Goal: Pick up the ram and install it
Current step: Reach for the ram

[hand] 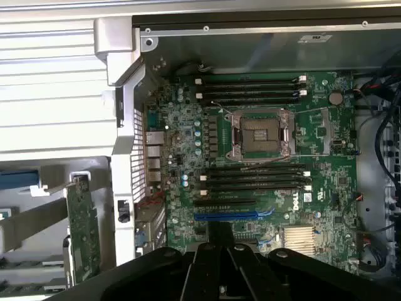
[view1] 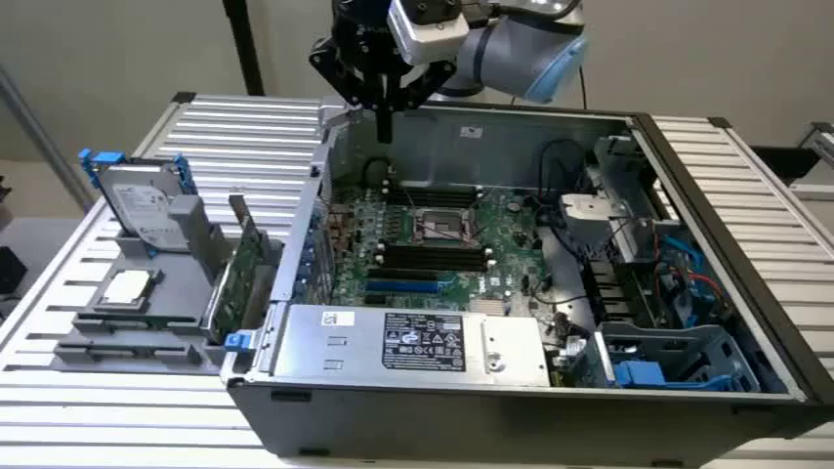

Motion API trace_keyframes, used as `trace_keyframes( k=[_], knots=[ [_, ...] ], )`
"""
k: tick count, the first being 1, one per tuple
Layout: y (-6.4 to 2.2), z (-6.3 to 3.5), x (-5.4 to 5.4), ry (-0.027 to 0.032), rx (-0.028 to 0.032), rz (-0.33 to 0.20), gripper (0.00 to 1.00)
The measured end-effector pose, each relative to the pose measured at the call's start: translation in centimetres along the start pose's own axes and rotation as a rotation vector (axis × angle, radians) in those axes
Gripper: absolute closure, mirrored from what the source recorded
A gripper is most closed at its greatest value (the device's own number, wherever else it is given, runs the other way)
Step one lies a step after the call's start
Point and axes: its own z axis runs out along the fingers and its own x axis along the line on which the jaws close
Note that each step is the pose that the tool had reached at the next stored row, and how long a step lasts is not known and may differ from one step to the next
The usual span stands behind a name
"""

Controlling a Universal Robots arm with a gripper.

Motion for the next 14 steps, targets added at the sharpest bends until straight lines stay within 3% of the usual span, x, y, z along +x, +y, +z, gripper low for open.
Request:
trace_keyframes(
  k=[14],
  knots=[
    [-0.01, -0.06, 0.00, 0.0001, 0.0001, 0.000, 1.00]
  ],
)
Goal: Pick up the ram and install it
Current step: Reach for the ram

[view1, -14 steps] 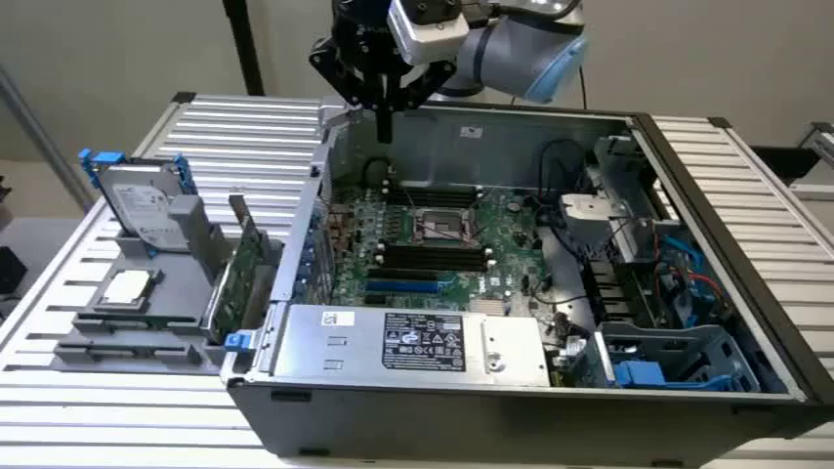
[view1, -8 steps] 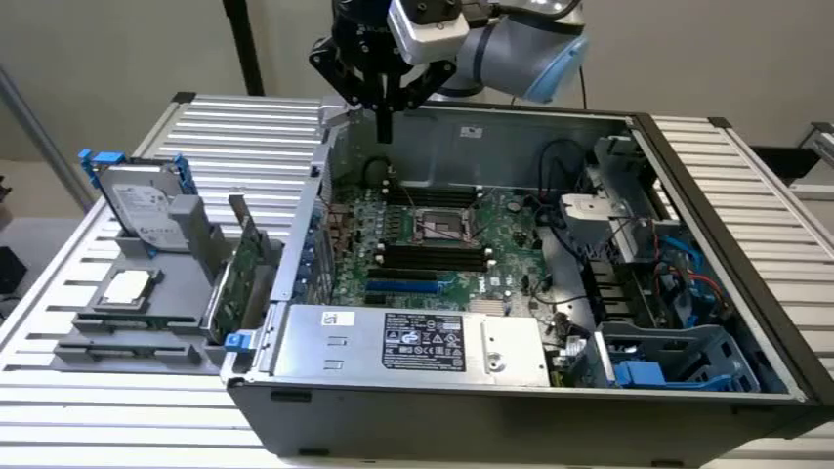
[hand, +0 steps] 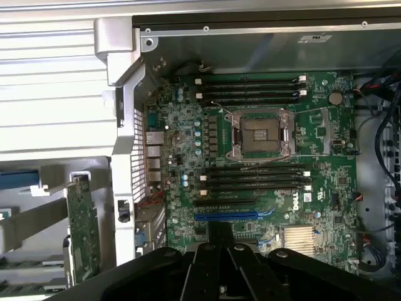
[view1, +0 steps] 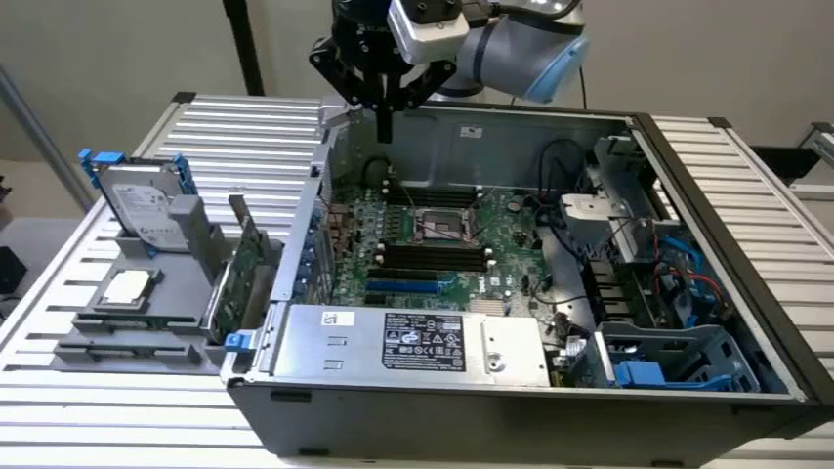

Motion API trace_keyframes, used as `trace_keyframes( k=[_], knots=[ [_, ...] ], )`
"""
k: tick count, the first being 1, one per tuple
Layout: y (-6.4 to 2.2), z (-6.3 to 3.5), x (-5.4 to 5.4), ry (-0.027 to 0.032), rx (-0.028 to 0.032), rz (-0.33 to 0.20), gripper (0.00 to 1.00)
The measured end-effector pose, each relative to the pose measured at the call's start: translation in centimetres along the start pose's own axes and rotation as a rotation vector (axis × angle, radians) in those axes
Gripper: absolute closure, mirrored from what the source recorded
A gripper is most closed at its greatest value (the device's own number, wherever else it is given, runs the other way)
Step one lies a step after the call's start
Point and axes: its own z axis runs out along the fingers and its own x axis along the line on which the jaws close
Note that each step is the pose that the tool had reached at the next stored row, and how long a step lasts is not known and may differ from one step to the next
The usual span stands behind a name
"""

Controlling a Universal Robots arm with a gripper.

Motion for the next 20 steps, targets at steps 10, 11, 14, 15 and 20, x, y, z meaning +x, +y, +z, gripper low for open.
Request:
trace_keyframes(
  k=[10, 11, 14, 15, 20],
  knots=[
    [-2.17, -0.15, 2.9, -0.0001, -0.0001, 0.000, 1.00],
    [-2.37, -0.16, 3.3, 0.0000, 0.0000, 0.000, 1.00],
    [-2.93, -0.19, 4.7, 0.0000, 0.0000, 0.000, 1.00],
    [-3.11, -0.19, 5.1, -0.0001, 0.0000, 0.000, 1.00],
    [-3.89, -0.16, 7.3, -0.0001, -0.0001, 0.000, 1.00]
  ],
)
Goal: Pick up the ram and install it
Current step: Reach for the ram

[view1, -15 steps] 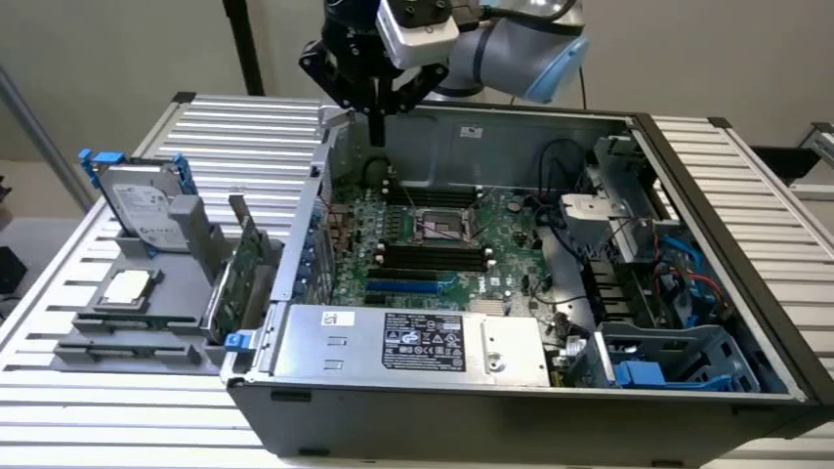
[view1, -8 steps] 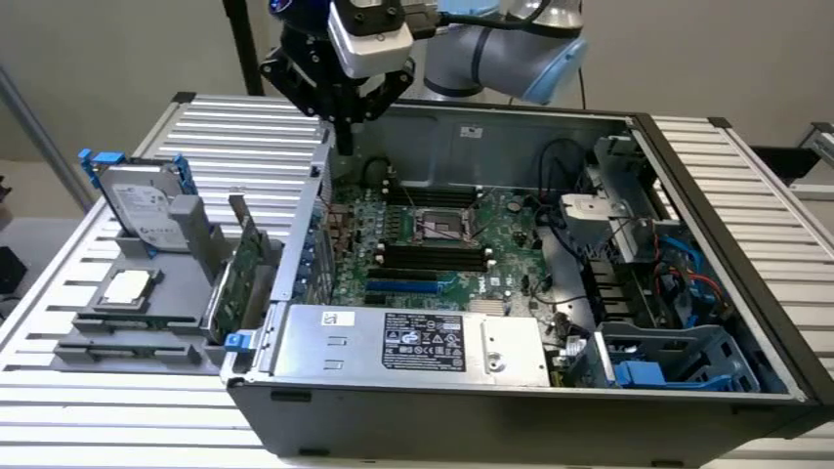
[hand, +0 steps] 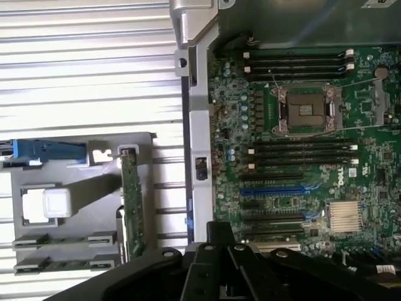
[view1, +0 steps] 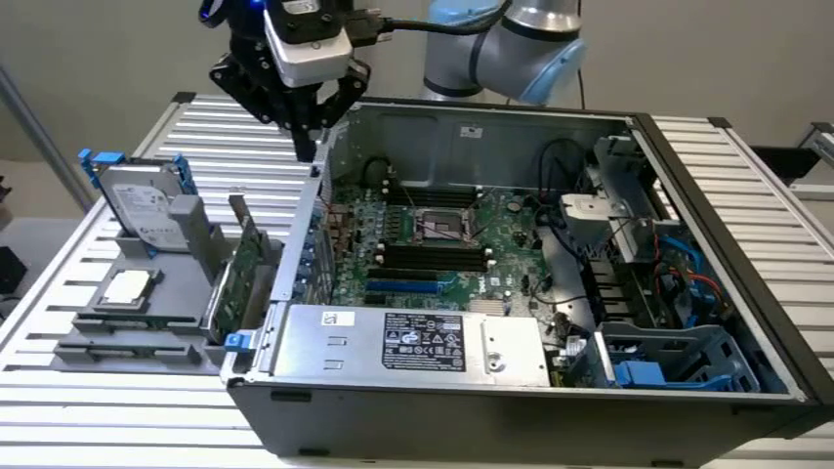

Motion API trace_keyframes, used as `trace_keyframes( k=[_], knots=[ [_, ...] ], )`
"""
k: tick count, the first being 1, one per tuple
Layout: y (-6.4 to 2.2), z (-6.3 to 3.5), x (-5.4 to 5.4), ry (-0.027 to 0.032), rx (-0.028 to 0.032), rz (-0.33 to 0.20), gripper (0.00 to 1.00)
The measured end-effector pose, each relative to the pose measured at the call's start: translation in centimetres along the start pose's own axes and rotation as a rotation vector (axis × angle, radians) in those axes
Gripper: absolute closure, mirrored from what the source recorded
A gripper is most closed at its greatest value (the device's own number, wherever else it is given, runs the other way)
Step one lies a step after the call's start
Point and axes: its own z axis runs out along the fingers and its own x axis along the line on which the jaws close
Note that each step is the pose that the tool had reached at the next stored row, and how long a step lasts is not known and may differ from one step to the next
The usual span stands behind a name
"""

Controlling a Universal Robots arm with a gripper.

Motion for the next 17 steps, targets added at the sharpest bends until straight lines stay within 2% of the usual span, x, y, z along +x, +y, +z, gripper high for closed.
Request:
trace_keyframes(
  k=[17],
  knots=[
    [-2.00, 0.94, 7.1, 0.0014, 0.0032, 0.000, 1.00]
  ],
)
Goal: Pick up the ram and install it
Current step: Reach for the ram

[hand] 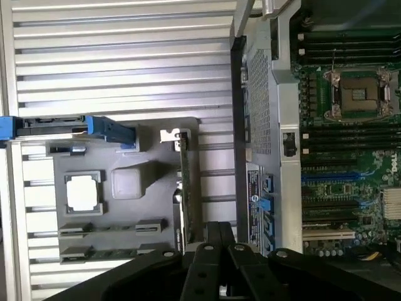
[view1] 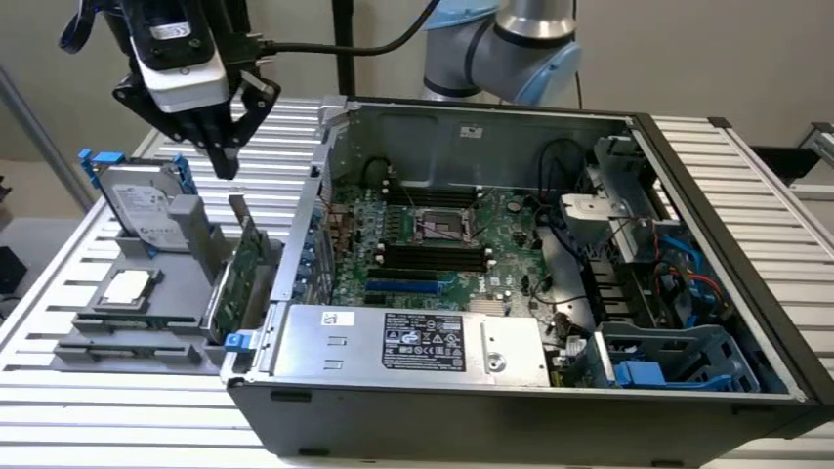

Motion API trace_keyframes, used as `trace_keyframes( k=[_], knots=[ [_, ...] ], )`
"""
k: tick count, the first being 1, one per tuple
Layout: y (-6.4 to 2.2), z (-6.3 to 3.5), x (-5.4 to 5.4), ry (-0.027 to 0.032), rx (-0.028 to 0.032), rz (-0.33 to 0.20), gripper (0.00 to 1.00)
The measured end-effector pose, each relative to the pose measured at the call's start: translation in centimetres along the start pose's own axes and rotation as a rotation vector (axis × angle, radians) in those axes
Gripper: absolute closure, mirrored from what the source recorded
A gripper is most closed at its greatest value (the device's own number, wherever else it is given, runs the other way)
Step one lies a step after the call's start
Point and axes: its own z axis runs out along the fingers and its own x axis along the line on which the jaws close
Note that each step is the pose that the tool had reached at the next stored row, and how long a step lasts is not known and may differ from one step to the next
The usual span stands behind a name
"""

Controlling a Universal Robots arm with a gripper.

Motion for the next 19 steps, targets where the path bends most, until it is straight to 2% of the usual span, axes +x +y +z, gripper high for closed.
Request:
trace_keyframes(
  k=[7, 19],
  knots=[
    [-0.67, 0.49, 2.7, 0.0012, 0.0040, 0.000, 1.00],
    [-1.69, 1.19, 7.5, 0.0022, 0.0169, 0.000, 1.00]
  ],
)
